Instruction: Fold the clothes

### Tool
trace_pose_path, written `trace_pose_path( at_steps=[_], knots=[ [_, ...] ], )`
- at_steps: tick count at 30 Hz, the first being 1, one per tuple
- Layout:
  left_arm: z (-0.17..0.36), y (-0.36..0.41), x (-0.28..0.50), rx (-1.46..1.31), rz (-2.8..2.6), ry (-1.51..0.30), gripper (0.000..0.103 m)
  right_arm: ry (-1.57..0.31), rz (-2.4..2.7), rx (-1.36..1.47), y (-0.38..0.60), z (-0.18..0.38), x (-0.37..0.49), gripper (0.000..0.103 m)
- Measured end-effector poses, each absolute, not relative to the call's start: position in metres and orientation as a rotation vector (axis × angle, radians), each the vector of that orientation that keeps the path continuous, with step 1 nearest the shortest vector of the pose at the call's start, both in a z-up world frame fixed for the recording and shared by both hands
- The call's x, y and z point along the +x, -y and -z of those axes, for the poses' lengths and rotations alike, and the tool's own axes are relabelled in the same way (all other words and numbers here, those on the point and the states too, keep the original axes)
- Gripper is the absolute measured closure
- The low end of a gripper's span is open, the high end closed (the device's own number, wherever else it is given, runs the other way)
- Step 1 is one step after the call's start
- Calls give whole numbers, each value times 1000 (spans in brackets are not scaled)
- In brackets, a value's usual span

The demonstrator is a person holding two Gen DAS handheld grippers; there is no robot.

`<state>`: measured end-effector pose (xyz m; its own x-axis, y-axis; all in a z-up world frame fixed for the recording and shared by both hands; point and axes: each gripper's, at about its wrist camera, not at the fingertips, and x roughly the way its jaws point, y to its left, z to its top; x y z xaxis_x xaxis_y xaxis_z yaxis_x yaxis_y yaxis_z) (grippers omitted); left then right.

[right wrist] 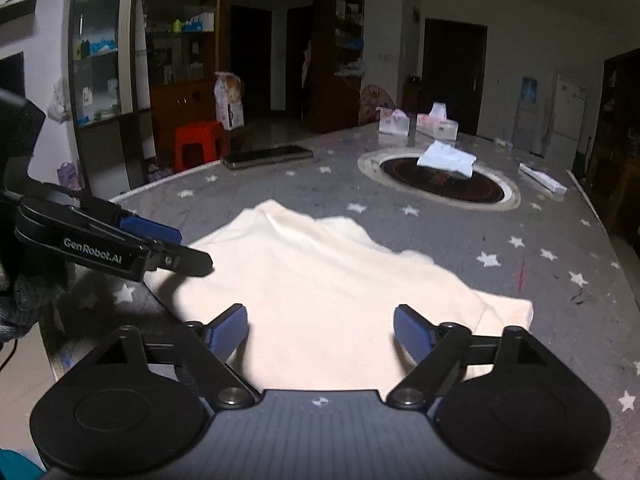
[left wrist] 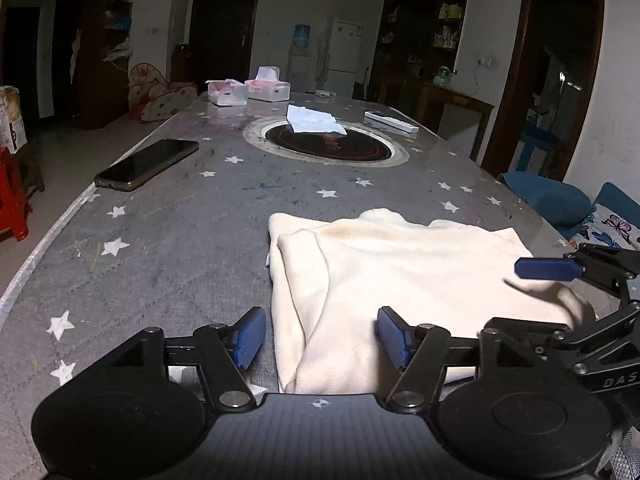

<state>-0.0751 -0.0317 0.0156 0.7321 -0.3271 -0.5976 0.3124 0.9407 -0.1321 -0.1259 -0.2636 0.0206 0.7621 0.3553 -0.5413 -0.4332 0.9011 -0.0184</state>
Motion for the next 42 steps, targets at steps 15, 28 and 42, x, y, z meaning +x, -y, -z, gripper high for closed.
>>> trace_pose_path(
  at_steps=[15,28,42],
  knots=[
    [-12,16,-76,-80,325,-691,31,-629,-418,6,290,-7,-117,3],
    [-11,15,-76,-77,322,-695,29,-664,-371,123,324,-8,-81,2],
    [-29,1,-80,-67,303,-640,13,-565,-491,35,288,-32,-108,0]
  ],
)
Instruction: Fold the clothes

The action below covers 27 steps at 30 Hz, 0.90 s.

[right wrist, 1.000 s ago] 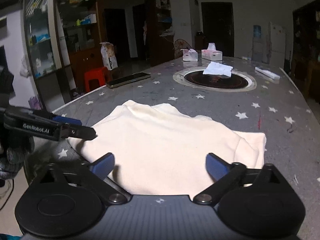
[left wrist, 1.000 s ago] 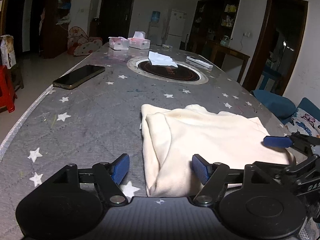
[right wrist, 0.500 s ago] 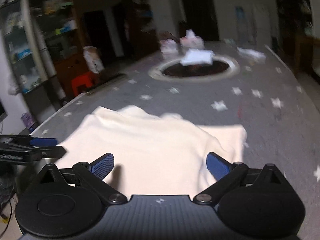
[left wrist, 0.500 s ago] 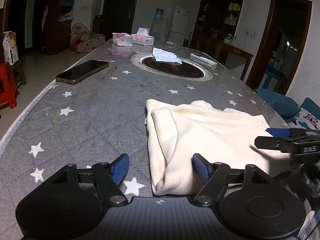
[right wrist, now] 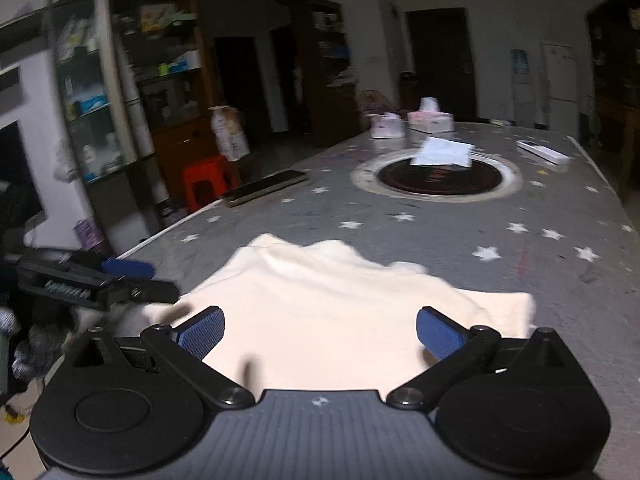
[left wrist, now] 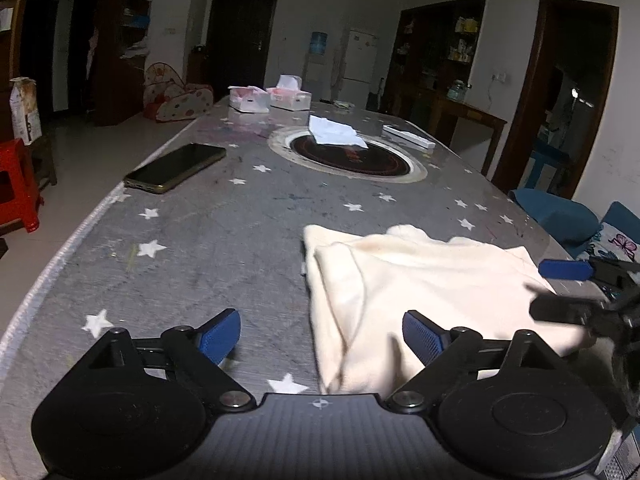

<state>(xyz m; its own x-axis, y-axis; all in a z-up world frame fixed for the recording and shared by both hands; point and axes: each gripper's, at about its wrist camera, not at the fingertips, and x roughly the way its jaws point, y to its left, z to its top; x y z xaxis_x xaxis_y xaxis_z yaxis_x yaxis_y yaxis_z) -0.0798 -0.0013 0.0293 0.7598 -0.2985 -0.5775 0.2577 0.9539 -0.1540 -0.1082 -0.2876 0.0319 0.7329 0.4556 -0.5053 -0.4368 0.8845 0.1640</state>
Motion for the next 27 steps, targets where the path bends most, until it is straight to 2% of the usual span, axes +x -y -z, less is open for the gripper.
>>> trace_pose_path(
  at_steps=[7,8,12,16,18,20,23,26,27],
  knots=[
    [-37,-17,-74,-114,265,-652,13,-571,-593,-181,234,-33,-123,3],
    [-38,-19,-73,-120,259,-654,13,-572,-610,-218,225,-33,-125,8],
    [-41,-26,-69,-155,253,-655,14,-576,-657,-357,193,-28,-132,18],
    [-41,-30,-65,-194,265,-660,26,-582,-693,-462,165,-23,-134,32],
    [-40,-32,-63,-218,277,-668,37,-585,-711,-496,154,-21,-133,43],
    [-39,-33,-61,-239,288,-677,42,-587,-714,-532,144,-18,-131,45],
    [-36,-33,-58,-261,302,-689,45,-575,-705,-582,132,-15,-131,52],
    [-34,-33,-56,-290,319,-700,45,-575,-680,-609,126,-14,-128,70],
    [-34,-32,-55,-300,322,-702,45,-577,-670,-608,126,-15,-126,72]
  ],
)
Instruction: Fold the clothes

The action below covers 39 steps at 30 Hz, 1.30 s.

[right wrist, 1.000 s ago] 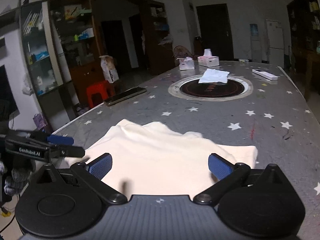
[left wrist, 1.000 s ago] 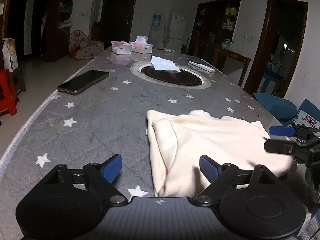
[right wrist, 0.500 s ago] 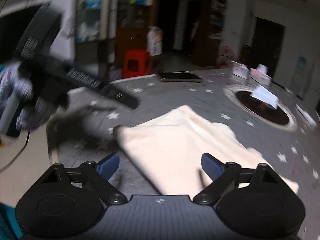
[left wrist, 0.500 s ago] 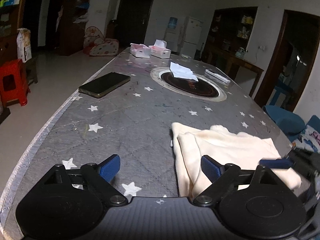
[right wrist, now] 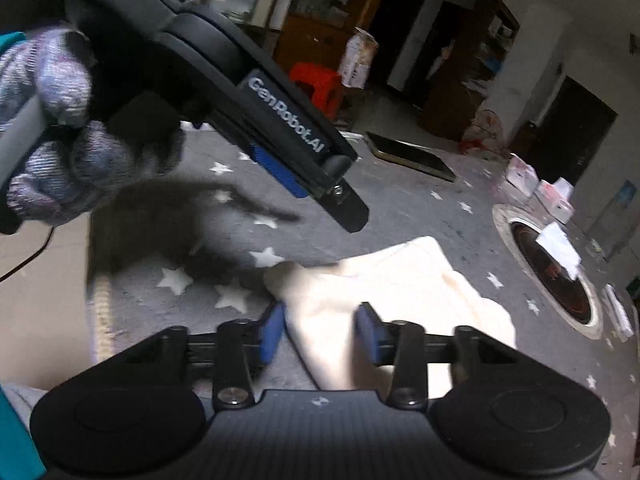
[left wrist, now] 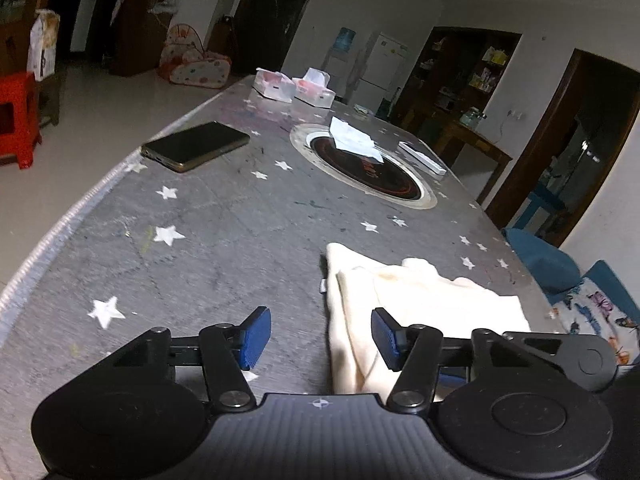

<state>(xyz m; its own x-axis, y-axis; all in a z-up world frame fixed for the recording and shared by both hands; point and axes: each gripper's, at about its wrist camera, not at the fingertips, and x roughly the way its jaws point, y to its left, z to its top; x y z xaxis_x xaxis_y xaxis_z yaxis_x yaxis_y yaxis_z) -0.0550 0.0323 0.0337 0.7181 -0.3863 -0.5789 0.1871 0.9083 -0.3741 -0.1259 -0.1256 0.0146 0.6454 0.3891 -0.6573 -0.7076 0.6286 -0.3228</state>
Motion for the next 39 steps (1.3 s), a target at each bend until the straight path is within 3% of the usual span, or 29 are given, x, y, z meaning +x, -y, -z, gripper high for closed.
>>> trace_pose_path(
  at_steps=[2,5,17,24,25,29,32,35,39],
  knots=[
    [-34,-32,-53,-327,329,-708,45,-574,-666,-582,128,-18,-124,83],
    [-34,-30,-48,-373,340,-723,43,-569,-667,-521,136,-26,-122,89],
    [-27,-25,-26,-646,354,-823,33,-530,-677,-342,172,-53,-123,93],
    [-13,-13,-14,-757,376,-911,35,-513,-688,-290,183,-54,-124,93],
    [-10,-12,-13,-774,381,-923,37,-511,-691,-284,184,-54,-124,93],
    [1,-8,-9,-811,387,-954,72,-511,-711,-271,187,-53,-129,93],
    [6,-7,-10,-806,383,-960,83,-528,-721,-248,191,-49,-130,91],
    [8,-6,-11,-791,380,-961,84,-539,-714,-213,202,-46,-132,79],
    [6,-6,-12,-746,376,-953,84,-556,-629,-152,234,-43,-134,79]
  ],
)
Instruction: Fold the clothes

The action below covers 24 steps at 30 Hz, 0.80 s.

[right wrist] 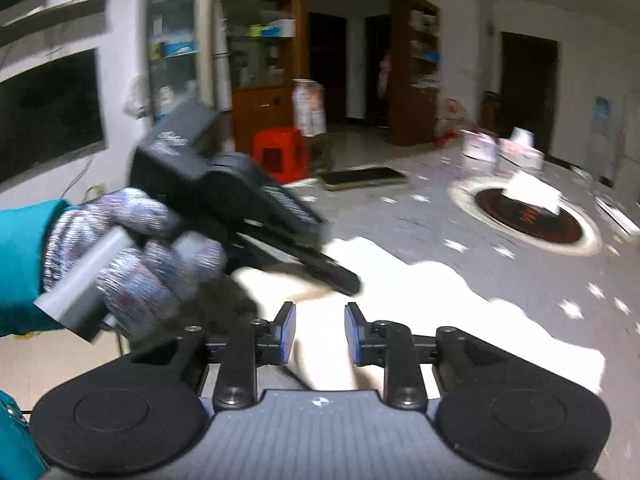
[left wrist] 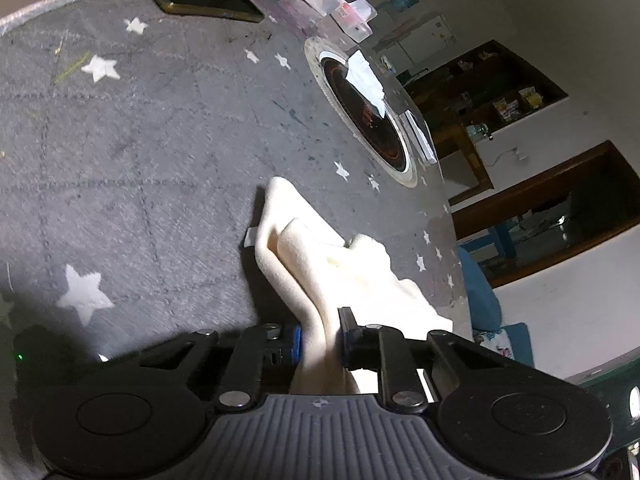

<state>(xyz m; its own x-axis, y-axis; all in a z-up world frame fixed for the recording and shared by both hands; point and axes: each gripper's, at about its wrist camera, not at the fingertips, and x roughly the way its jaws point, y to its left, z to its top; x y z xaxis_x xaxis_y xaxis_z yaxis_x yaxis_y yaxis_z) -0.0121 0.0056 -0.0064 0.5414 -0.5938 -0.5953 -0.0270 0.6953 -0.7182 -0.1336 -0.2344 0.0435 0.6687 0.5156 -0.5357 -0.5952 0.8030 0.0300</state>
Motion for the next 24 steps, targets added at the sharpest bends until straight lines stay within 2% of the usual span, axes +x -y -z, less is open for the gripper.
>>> trace_pose_path(
  at_steps=[6,11,13,16,18,20,21,22,24],
  knots=[
    [1,1,-13,-674,374,-939,84,-615,-361,-53,310,-32,-112,74],
    [-6,8,-12,-602,368,-932,83,-656,-206,61,361,-17,-88,53],
    [-9,12,-12,-566,367,-929,83,-669,-189,130,374,-11,-81,49],
    [-12,17,-10,-520,368,-928,84,-672,-201,190,379,-5,-76,49],
    [-15,19,-9,-493,368,-928,84,-674,-213,221,381,-2,-72,53],
    [-17,22,-7,-472,366,-926,84,-676,-235,231,377,-2,-69,78],
    [-19,23,-7,-464,367,-923,84,-671,-239,234,376,-2,-69,81],
    [-21,24,-7,-455,369,-919,85,-661,-236,231,375,-3,-70,89],
    [-26,27,-6,-439,373,-911,86,-637,-230,237,375,-9,-76,92]
  ],
)
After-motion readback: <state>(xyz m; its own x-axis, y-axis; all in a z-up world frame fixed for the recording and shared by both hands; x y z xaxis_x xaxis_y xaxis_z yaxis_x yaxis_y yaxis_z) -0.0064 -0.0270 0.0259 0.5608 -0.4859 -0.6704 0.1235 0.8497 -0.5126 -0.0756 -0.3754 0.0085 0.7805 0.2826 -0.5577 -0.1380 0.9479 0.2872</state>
